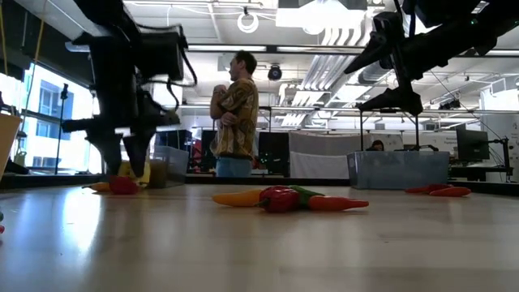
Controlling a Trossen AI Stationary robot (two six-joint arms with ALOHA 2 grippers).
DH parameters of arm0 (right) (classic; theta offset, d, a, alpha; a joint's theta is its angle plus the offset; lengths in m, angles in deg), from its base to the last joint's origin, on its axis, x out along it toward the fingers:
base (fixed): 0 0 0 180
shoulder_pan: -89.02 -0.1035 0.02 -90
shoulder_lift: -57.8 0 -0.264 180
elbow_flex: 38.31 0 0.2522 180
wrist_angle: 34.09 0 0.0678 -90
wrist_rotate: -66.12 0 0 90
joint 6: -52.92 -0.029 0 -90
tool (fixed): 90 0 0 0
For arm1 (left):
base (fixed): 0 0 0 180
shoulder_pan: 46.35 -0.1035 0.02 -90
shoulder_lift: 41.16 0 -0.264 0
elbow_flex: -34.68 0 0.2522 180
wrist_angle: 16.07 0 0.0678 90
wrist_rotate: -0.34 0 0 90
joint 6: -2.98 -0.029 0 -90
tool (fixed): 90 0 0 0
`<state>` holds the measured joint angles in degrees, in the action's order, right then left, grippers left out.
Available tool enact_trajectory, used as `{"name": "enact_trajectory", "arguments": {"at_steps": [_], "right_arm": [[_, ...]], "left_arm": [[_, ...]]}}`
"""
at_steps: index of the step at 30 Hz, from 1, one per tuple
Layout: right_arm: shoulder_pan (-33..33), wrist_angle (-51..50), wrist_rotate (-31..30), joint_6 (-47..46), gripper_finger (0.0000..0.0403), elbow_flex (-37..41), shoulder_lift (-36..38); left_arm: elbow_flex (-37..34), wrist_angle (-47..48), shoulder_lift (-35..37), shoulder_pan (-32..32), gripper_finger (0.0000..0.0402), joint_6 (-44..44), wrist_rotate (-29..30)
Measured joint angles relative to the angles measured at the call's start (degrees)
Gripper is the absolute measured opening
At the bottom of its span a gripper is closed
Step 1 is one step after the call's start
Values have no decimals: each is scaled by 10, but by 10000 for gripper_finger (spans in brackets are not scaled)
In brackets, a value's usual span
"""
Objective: Sort produce into baskets
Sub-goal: Put the yellow lemon into the top left black bin
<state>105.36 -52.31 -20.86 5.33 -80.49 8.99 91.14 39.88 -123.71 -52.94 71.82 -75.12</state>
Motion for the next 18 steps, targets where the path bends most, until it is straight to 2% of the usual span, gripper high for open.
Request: {"name": "enact_trajectory", "arguments": {"at_steps": [3, 5, 10, 12, 14, 18], "right_arm": [[0, 0, 0, 1, 350, 0, 0], [0, 0, 0, 2, 350, 0, 0], [0, 0, -23, 14, 350, 0, 0], [0, 0, -38, 13, 350, 0, 0], [0, 0, -41, 11, 350, 0, 0], [0, 0, -39, 0, 350, 0, 0]], "left_arm": [[6, 2, 62, 18, 103, 2, -7], [25, -3, 112, 30, 95, -6, 7], [93, -15, 210, 34, 112, -74, 115], [123, -7, 226, 11, 116, -118, 153], [146, 26, 227, -33, 115, -154, 159], [157, 82, 199, -148, 113, -198, 92]]}}
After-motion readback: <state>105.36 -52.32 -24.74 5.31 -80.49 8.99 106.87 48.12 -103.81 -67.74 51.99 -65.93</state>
